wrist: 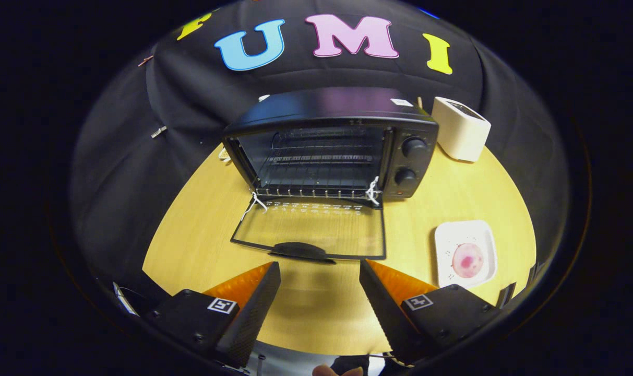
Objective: Open the toaster oven, put the food inside, and close the toaster oven door.
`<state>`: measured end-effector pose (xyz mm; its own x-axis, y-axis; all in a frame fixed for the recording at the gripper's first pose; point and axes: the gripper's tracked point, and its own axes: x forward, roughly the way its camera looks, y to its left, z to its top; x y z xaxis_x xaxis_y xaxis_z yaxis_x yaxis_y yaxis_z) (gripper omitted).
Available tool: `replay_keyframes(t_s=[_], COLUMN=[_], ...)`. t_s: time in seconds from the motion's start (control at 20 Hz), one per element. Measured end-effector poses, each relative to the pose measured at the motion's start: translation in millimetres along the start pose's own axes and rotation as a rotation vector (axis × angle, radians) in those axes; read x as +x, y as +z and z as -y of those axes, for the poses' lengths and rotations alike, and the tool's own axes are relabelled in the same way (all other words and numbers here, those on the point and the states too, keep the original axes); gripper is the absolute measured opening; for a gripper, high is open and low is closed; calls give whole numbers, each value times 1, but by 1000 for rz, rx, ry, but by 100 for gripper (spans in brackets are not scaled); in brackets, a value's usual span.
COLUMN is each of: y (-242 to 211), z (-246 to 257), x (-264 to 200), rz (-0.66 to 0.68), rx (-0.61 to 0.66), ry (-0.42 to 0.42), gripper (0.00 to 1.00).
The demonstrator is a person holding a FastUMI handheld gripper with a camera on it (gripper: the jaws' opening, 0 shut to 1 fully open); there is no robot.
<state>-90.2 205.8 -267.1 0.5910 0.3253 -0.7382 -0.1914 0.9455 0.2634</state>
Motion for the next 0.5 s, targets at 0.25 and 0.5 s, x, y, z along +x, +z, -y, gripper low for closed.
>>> replay_keyframes(t_s=[0.25,0.5], y=[16,13], z=[73,170], x=[-31,-44], rz=[-6,-84], rx=[-16,19], ry=[-7,-48], gripper=[100,100])
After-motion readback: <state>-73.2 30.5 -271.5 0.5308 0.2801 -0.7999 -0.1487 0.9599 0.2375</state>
